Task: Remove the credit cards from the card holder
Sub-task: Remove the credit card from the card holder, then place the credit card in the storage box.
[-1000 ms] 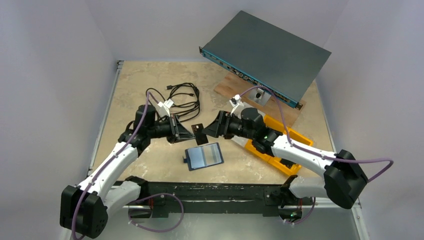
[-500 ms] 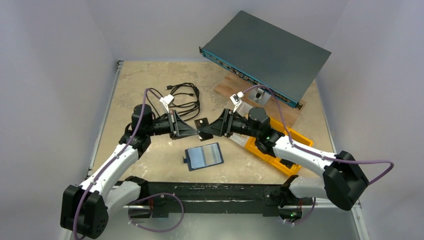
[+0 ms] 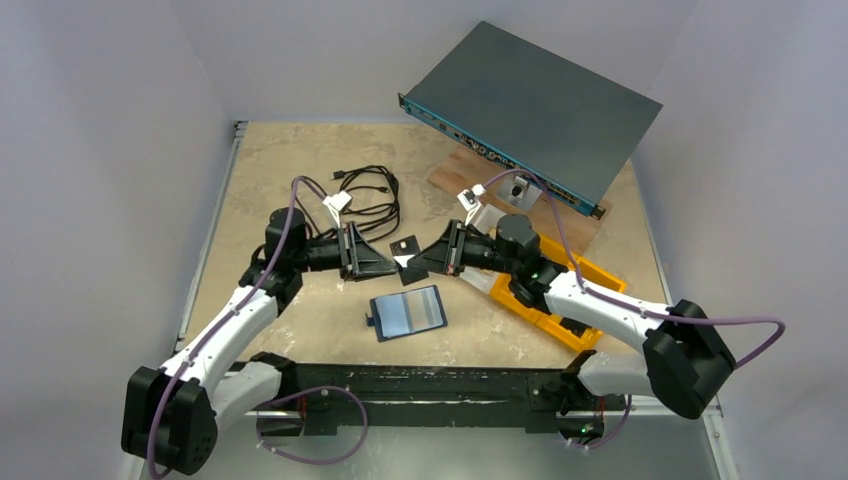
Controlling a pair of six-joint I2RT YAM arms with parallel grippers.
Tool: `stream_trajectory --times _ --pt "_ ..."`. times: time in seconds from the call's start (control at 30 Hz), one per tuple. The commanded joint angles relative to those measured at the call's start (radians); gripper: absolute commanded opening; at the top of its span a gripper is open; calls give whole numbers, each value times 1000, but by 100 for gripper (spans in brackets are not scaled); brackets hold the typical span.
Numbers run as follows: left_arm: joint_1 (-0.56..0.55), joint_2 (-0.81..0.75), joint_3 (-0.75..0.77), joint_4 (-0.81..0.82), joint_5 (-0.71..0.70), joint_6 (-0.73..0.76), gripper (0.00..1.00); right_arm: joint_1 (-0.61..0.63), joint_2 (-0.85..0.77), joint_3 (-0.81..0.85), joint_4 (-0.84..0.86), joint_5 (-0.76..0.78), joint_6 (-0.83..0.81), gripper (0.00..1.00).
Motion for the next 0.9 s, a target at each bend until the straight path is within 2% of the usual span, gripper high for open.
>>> stream_trajectory --times 0.0,0.1,0.2,0.27,0.4,0.6,0.87 --pt "7 -22 69 -141 4 122 37 -4 -39 26 -142 53 -61 0" --pt "6 -35 132 -356 -67 264 61 -4 -78 60 -326 153 -110 0" --pt "5 -44 181 -500 -140 371 79 -4 -118 95 -508 290 -145 0" --pt "0 -43 203 -562 -182 415 84 -4 -142 115 -644 410 -148 0" --pt "-23 -26 231 -634 -244 480 88 -5 -166 176 -910 638 -130 0" --pt "-62 -9 249 -675 -291 522 90 -5 -154 239 -1260 926 -11 0" --pt "-77 1 245 -672 -300 535 91 -13 -95 302 -1564 1141 163 0"
